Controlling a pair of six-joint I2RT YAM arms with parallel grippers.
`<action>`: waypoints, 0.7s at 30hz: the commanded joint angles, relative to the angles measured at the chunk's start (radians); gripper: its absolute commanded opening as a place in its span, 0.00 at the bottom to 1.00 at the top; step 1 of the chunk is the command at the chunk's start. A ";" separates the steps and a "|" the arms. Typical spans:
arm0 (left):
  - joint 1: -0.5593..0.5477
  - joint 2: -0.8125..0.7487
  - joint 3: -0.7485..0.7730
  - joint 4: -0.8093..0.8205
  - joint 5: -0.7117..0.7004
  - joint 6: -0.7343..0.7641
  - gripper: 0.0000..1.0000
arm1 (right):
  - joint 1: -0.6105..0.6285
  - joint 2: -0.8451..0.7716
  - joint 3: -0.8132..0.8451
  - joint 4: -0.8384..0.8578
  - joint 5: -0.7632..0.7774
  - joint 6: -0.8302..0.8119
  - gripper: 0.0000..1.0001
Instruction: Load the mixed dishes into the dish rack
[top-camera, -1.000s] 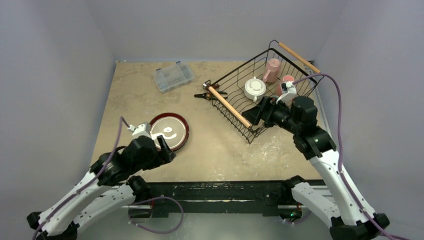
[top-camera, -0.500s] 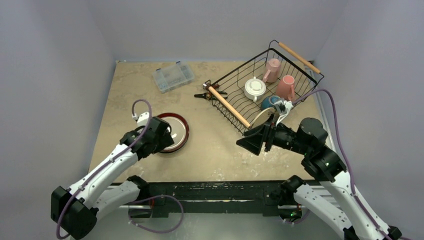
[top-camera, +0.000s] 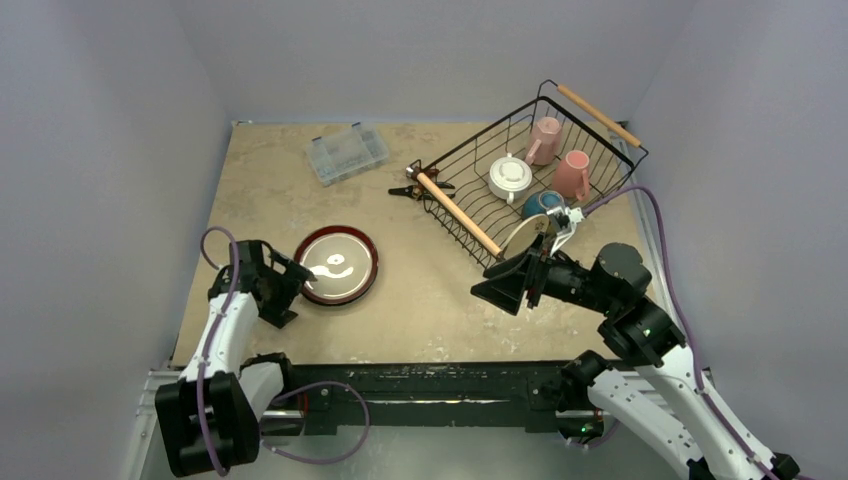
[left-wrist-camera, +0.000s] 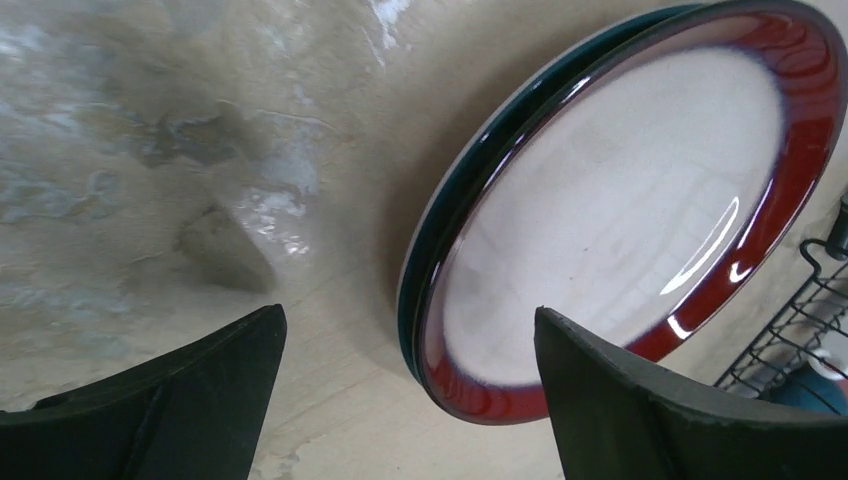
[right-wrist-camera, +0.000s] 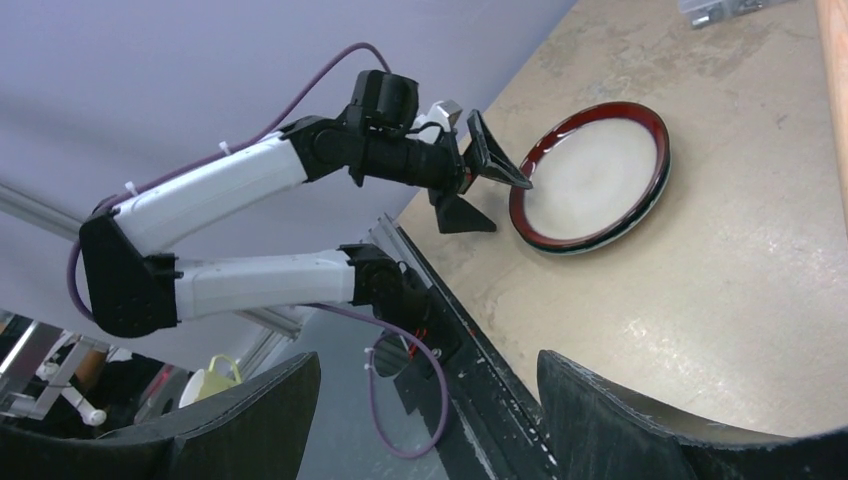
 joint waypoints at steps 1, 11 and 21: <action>0.026 0.068 0.008 0.154 0.215 0.052 0.89 | 0.003 -0.029 -0.026 0.071 -0.007 0.031 0.80; 0.027 -0.060 -0.042 0.137 0.153 0.043 0.74 | 0.005 -0.003 -0.025 0.072 0.014 0.051 0.79; 0.027 -0.033 0.059 0.092 0.106 0.215 0.66 | 0.423 0.410 0.213 0.070 0.483 -0.005 0.73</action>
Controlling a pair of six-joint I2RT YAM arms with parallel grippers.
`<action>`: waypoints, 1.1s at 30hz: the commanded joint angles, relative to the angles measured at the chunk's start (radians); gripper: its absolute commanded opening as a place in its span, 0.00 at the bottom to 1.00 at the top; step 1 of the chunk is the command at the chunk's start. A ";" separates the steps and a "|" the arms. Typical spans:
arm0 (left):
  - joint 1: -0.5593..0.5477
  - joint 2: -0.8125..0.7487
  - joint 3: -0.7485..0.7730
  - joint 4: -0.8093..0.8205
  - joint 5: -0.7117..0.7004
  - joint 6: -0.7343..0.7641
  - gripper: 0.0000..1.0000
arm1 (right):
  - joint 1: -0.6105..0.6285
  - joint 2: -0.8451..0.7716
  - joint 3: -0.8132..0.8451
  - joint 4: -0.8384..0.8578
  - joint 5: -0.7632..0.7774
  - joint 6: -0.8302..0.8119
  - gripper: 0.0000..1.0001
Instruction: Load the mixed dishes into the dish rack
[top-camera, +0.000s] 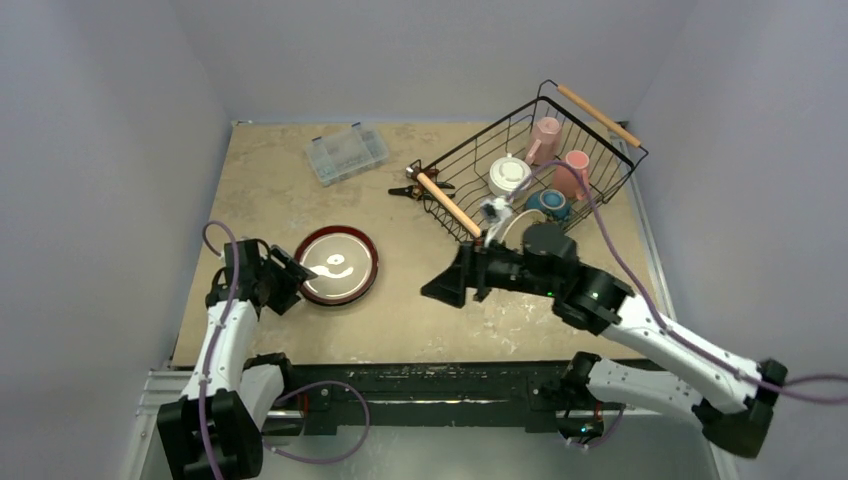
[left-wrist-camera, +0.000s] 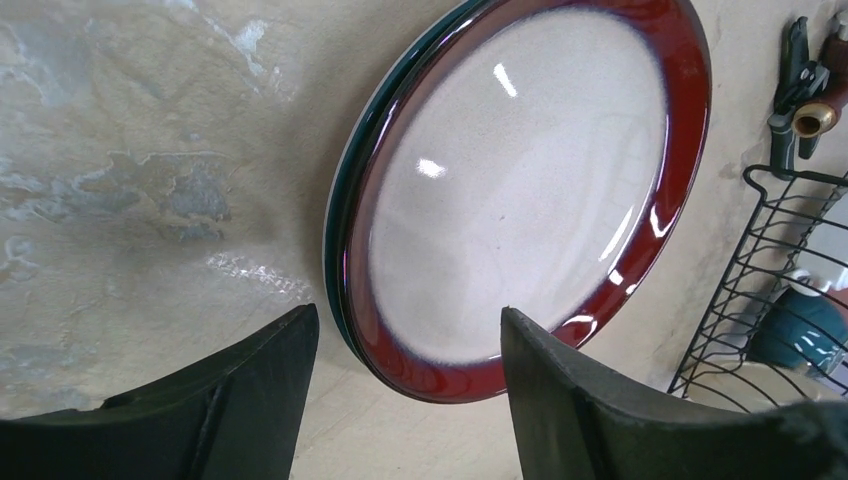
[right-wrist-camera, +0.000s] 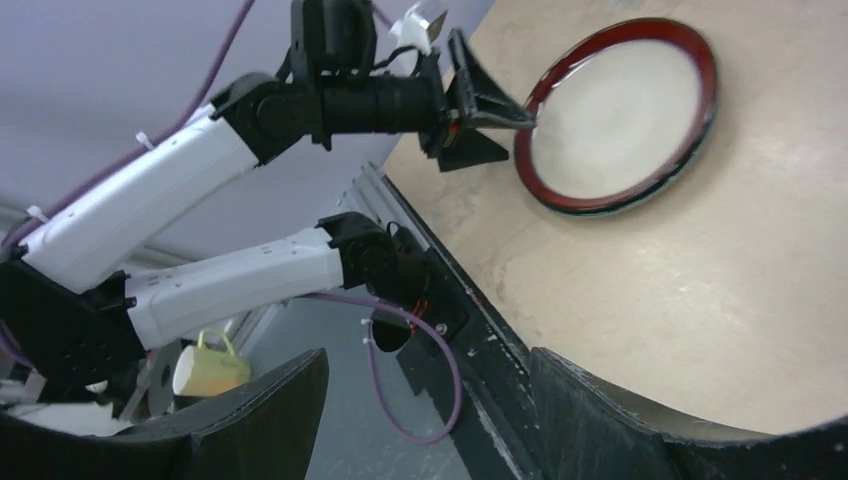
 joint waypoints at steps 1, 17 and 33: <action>0.009 -0.001 0.100 -0.021 -0.041 0.122 0.66 | 0.240 0.230 0.186 0.023 0.340 -0.036 0.73; -0.008 0.197 0.359 -0.127 -0.101 0.337 0.75 | 0.382 1.041 0.713 -0.176 0.894 0.021 0.46; -0.006 0.293 0.384 -0.132 0.118 0.484 0.75 | 0.274 1.273 0.815 -0.146 0.925 -0.082 0.19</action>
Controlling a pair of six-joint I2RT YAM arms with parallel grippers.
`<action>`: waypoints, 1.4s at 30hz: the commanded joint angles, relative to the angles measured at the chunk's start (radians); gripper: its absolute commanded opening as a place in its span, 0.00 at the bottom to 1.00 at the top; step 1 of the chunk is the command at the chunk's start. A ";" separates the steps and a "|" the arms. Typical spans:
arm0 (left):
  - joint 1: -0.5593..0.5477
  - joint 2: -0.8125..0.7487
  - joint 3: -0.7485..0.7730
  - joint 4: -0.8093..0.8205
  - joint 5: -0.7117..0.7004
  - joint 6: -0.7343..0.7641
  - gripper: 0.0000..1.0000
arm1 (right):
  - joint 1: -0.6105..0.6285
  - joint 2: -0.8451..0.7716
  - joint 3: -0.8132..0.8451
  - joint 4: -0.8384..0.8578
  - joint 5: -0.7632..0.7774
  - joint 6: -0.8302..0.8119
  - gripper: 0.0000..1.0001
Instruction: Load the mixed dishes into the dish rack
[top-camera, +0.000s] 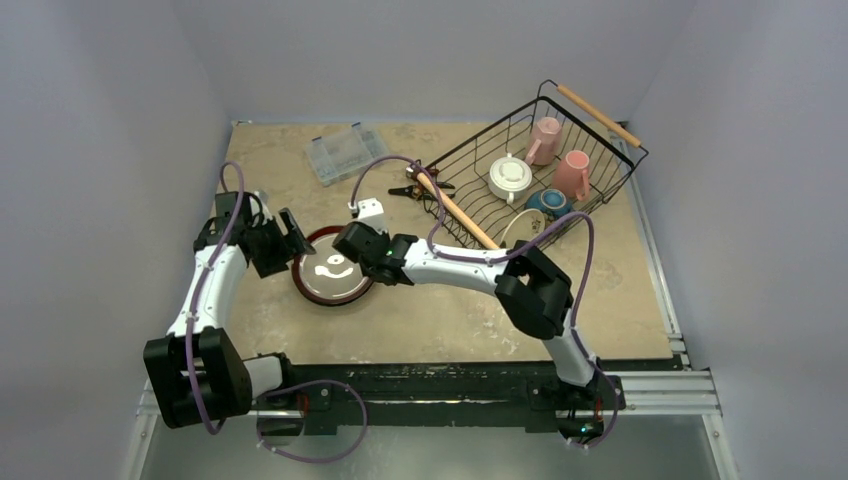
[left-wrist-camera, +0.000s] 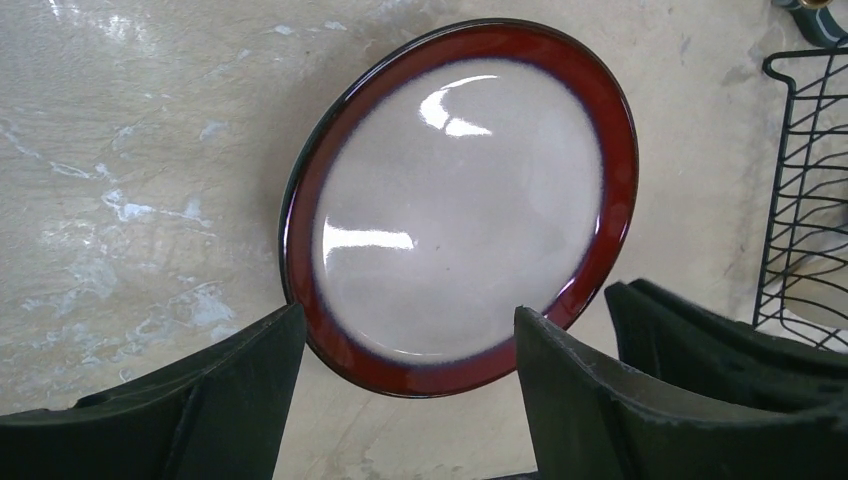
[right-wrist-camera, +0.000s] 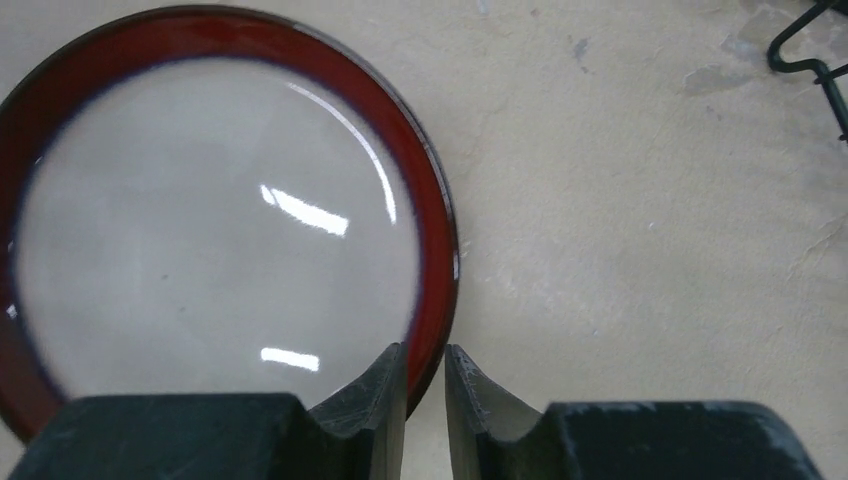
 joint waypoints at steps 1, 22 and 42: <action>-0.003 -0.020 0.000 0.013 0.064 0.048 0.75 | -0.048 -0.011 0.021 0.048 0.003 -0.016 0.16; -0.004 0.083 0.019 -0.012 0.057 0.046 0.77 | -0.133 0.061 -0.035 0.183 -0.245 -0.016 0.03; -0.002 0.012 0.047 -0.098 -0.302 0.008 0.86 | -0.135 0.109 -0.033 0.196 -0.287 -0.006 0.02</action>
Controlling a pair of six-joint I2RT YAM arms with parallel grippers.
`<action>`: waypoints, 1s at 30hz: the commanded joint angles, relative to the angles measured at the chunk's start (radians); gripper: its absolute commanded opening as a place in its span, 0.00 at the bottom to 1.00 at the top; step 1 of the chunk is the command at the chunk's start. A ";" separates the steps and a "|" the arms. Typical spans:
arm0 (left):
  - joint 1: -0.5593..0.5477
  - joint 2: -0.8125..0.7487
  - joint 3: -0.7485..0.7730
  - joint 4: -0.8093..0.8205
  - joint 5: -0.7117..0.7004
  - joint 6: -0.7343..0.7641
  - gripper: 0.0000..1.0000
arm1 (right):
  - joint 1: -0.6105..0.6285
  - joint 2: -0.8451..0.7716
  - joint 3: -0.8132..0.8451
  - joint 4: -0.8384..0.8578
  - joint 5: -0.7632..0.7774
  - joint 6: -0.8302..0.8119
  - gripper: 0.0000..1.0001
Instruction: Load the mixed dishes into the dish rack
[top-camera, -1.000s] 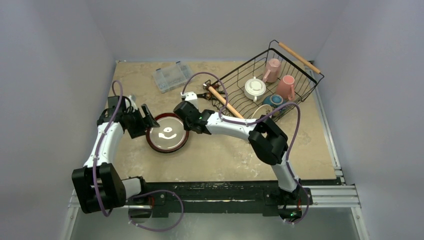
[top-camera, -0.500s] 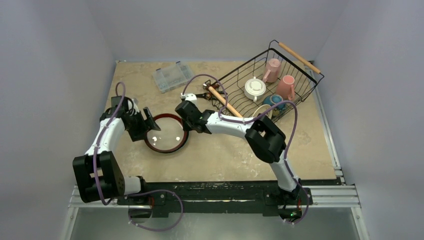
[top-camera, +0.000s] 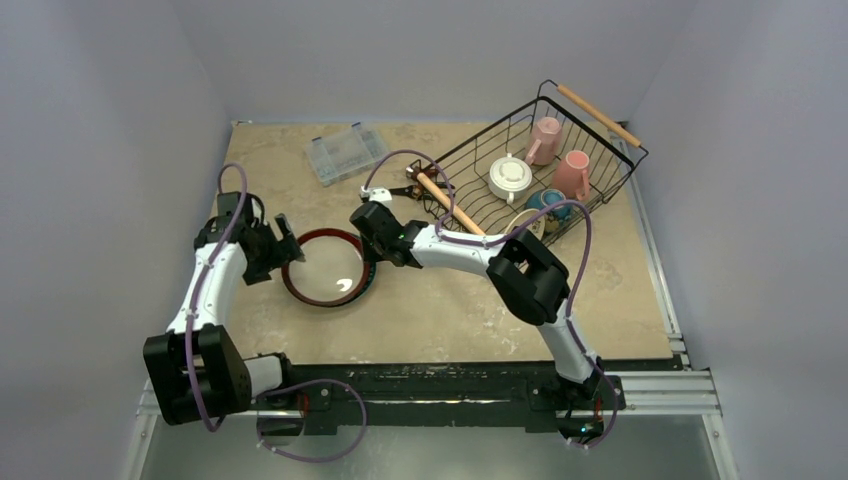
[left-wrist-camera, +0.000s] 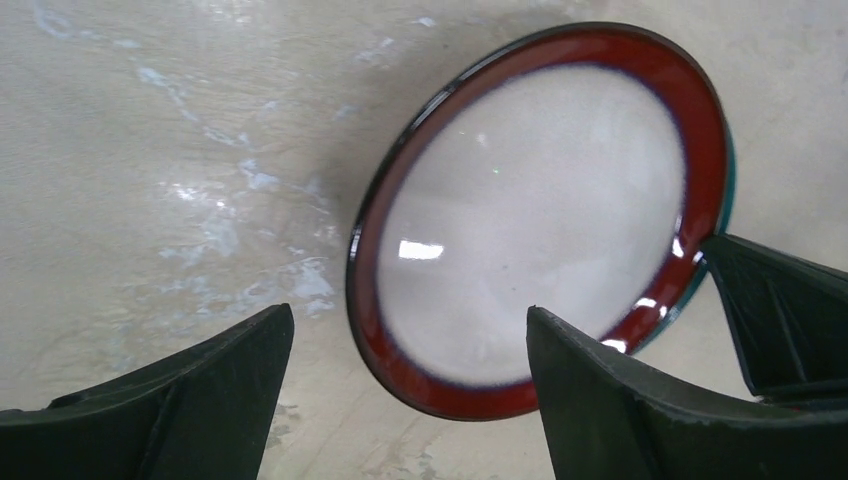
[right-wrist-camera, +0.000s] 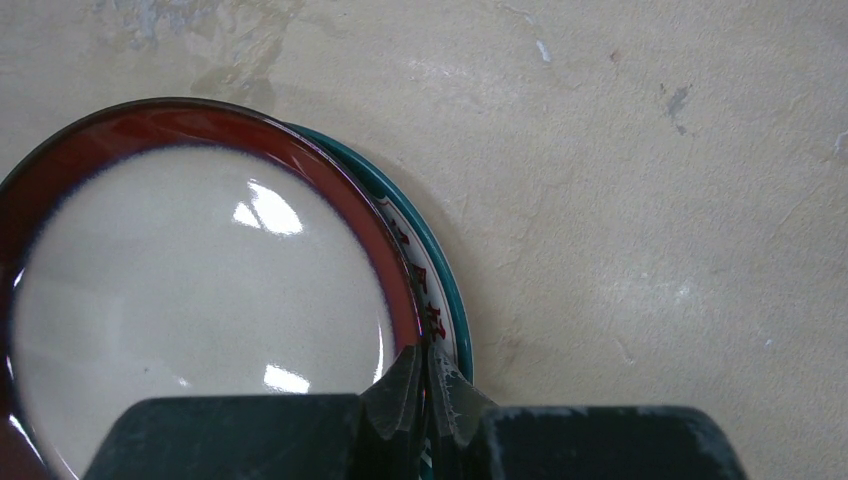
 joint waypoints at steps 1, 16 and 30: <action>0.002 -0.008 0.040 -0.040 -0.174 -0.025 0.86 | 0.001 0.040 0.002 -0.028 -0.009 0.000 0.02; 0.016 0.112 -0.009 0.061 0.069 -0.061 0.78 | 0.001 0.047 0.003 -0.023 -0.022 0.000 0.02; 0.016 0.061 -0.035 0.089 0.153 -0.057 0.54 | 0.002 0.075 0.032 -0.046 -0.025 -0.011 0.02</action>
